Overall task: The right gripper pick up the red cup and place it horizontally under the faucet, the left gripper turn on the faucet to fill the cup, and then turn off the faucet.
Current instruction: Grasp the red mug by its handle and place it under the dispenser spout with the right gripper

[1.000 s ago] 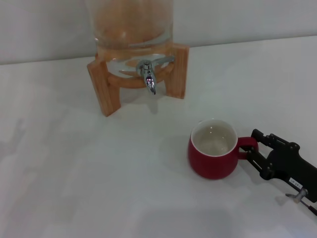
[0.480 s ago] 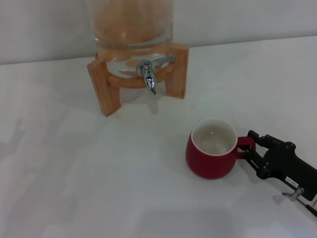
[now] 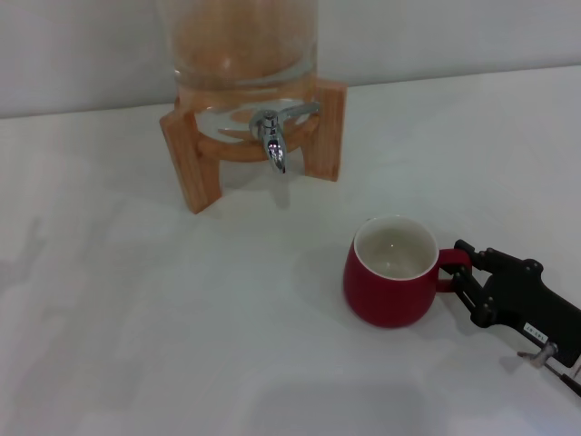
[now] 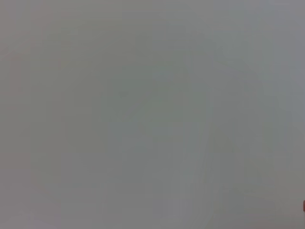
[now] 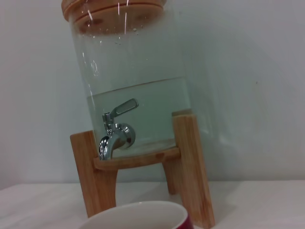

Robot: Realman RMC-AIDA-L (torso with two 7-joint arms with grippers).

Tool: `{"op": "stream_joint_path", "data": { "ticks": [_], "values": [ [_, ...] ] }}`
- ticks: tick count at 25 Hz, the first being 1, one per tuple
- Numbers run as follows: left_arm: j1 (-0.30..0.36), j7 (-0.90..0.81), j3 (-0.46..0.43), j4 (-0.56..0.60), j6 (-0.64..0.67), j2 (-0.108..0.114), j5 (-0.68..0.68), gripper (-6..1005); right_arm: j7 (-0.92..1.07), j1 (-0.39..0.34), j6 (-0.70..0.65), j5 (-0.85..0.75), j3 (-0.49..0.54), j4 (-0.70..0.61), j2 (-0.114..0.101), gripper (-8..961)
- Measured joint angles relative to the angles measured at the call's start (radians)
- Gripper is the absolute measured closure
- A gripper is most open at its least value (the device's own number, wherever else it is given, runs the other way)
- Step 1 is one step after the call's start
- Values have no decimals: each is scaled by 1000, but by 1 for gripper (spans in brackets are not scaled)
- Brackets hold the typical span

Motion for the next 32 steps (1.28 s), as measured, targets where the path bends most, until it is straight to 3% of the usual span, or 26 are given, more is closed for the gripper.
{"op": "stream_joint_path", "data": {
  "ticks": [3,32],
  "values": [
    [-1,0,0,0,0,0,0,124,1,1,0,0,1,-2,0,748],
    [-13,0,0,-8,-7,2,0,123,0,41,26,-3,-14,-37,0,763]
  ]
}}
